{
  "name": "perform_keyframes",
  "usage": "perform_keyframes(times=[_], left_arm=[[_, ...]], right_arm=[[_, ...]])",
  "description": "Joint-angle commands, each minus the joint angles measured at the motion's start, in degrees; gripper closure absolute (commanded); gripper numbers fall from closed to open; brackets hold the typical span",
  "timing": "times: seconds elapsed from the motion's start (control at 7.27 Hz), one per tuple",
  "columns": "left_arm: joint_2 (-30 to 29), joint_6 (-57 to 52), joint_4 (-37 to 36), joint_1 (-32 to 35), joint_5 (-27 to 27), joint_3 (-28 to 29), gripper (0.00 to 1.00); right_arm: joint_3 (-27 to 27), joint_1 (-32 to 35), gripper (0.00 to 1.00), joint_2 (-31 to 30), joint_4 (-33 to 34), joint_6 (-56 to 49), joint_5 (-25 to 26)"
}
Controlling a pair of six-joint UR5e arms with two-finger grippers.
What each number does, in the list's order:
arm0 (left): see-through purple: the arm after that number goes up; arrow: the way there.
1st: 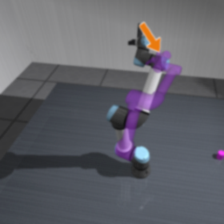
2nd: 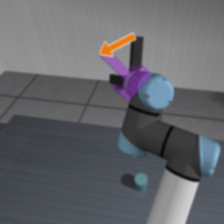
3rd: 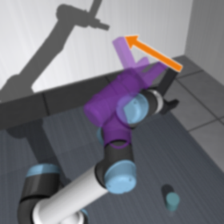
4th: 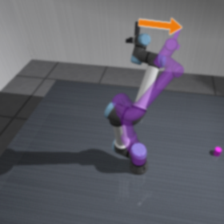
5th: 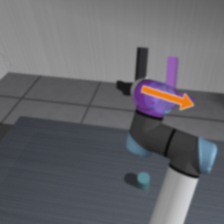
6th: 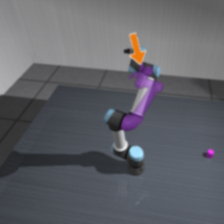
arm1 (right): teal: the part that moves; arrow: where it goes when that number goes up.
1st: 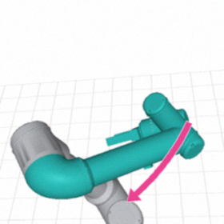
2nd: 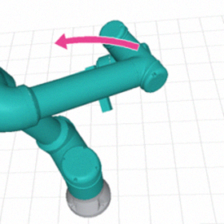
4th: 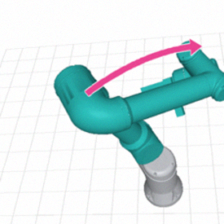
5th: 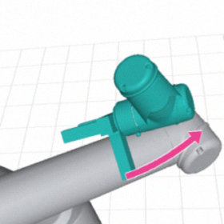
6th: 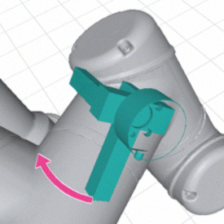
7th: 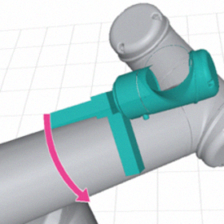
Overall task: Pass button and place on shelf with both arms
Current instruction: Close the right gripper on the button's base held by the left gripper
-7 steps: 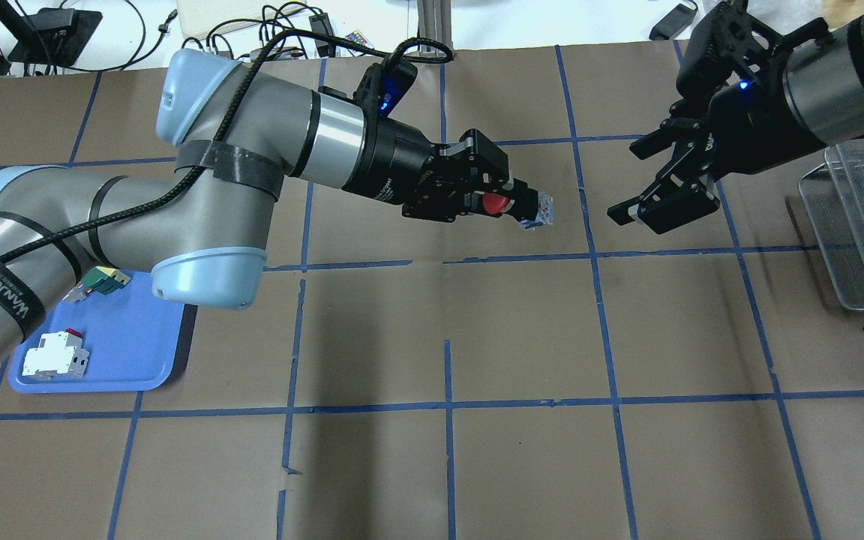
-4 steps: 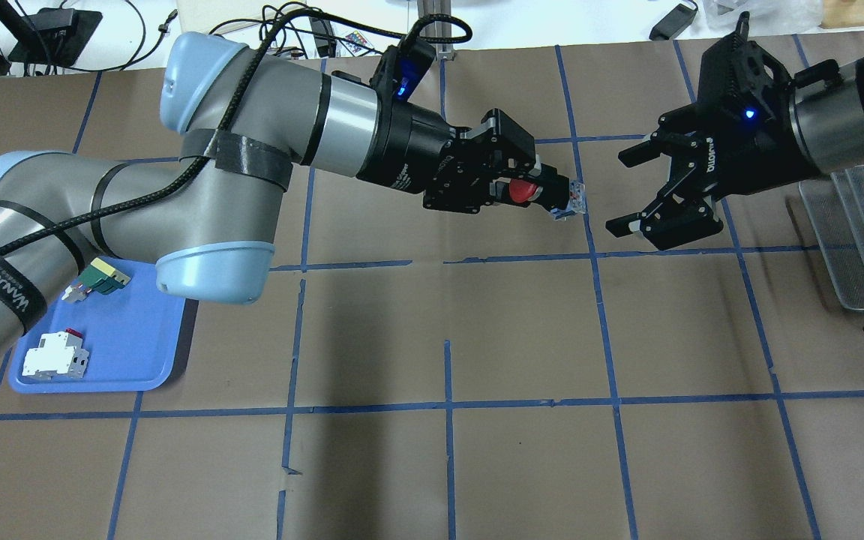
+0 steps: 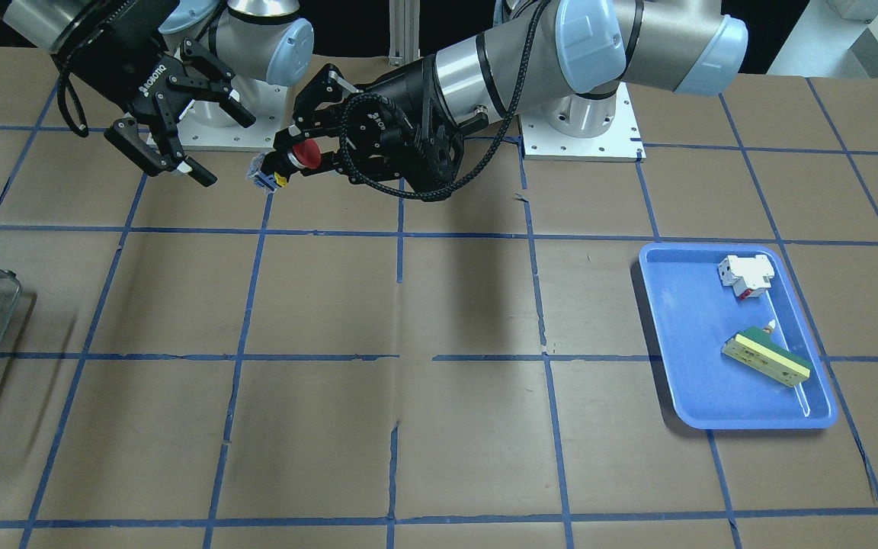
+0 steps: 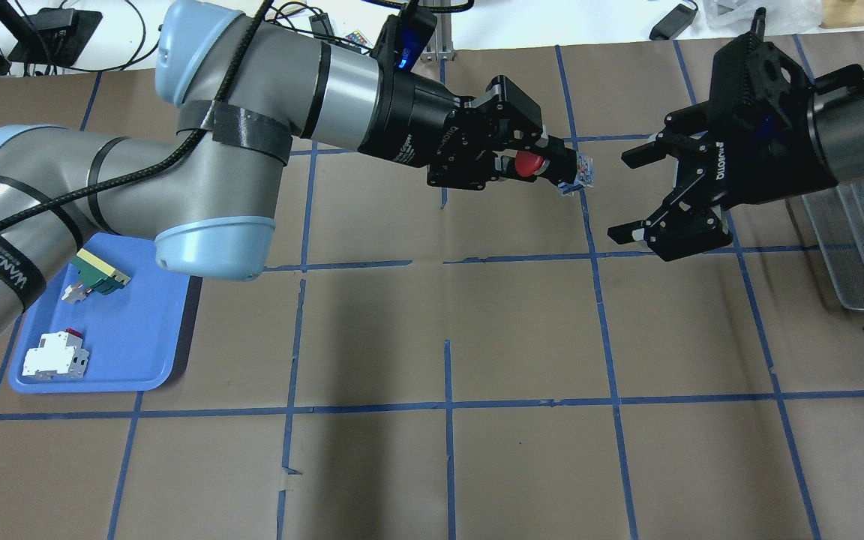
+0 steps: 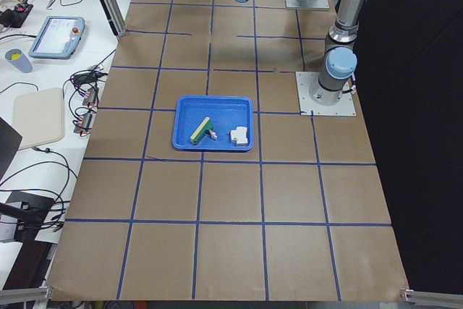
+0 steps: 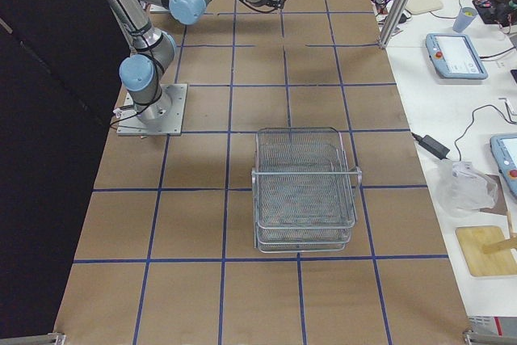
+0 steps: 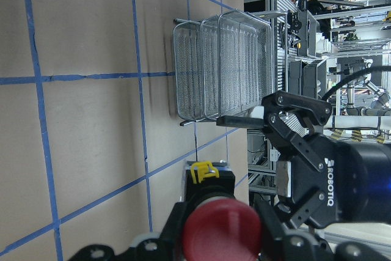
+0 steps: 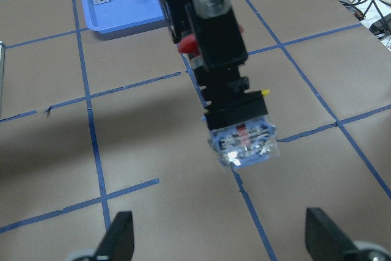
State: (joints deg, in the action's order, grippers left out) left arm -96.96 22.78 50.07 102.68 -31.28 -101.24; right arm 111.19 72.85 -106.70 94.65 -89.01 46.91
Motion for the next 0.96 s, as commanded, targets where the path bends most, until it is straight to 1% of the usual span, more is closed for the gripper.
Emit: perform_keyframes(times=[0.0,0.14,0.28,0.41,0.83], left_arm=[[0.0,0.7,0.2,0.4,-0.3,0.7,1.00],[0.4,0.7,0.3,0.9,-0.4,0.7,1.00],[0.8,1.0,0.3,2.1,-0.9,0.7,1.00],[0.8,1.0,0.3,3.0,-1.1,0.7,1.00],[1.4,1.4,0.3,3.2,-1.1,0.8,1.00]], right_arm=[[0.2,0.3,0.00,-0.4,0.1,-0.6,-0.8],[0.3,0.3,0.00,0.0,1.5,-0.7,-3.1],[0.3,0.5,0.00,0.1,4.2,-0.6,-3.7],[0.3,0.7,0.00,0.1,4.4,0.0,-3.7],[0.4,1.4,0.00,0.2,3.6,0.2,-3.9]])
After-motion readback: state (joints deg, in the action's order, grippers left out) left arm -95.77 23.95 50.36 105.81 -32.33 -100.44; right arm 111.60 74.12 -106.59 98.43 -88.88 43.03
